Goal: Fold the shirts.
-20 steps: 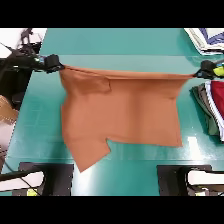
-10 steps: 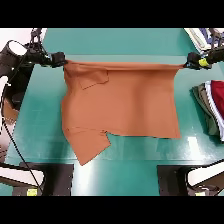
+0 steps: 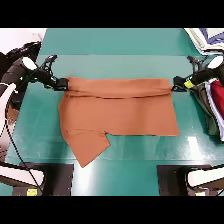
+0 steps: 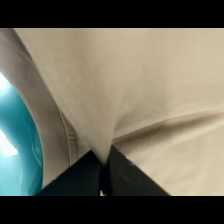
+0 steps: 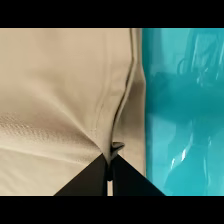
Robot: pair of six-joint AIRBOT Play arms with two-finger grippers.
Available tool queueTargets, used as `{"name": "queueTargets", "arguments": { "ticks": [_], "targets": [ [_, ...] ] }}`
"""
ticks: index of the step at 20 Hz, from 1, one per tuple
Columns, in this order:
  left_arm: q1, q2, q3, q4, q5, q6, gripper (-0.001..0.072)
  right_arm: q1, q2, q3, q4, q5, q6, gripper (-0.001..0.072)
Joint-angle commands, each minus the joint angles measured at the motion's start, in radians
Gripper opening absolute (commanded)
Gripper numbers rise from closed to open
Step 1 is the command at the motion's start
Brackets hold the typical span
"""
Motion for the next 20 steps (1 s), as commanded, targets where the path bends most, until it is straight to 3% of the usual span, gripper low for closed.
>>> {"name": "queueTargets", "arguments": {
  "ticks": [1,2,3,4,9,16,20],
  "targets": [
    [0.001,-0.001,-0.025,0.019,-0.033,-0.036,0.0029,0.01,0.048,-0.106,0.005,-0.052,-0.005,0.0018],
    [0.001,0.003,-0.025,0.025,-0.038,-0.06,0.0196,0.01,0.052,-0.108,0.009,-0.032,-0.005,0.0099],
    [0.001,0.009,-0.023,0.035,-0.048,-0.081,0.0503,0.01,0.053,-0.099,0.011,-0.007,-0.005,0.0306],
    [0.001,0.02,-0.017,0.052,-0.065,-0.102,0.0509,0.009,0.054,-0.081,0.01,0.029,-0.009,0.04],
    [0.001,0.203,-0.08,0.205,-0.187,-0.128,0.0503,-0.034,0.159,-0.044,0.01,0.14,-0.05,0.0399],
    [0.001,0.604,-0.599,0.095,-0.227,-0.184,0.0504,-0.079,0.332,-0.044,0.012,0.193,-0.095,0.0399],
    [0.001,0.796,-0.809,0.061,-0.237,-0.264,0.0504,-0.077,0.364,-0.044,0.013,0.199,-0.098,0.04]
  ]
}}
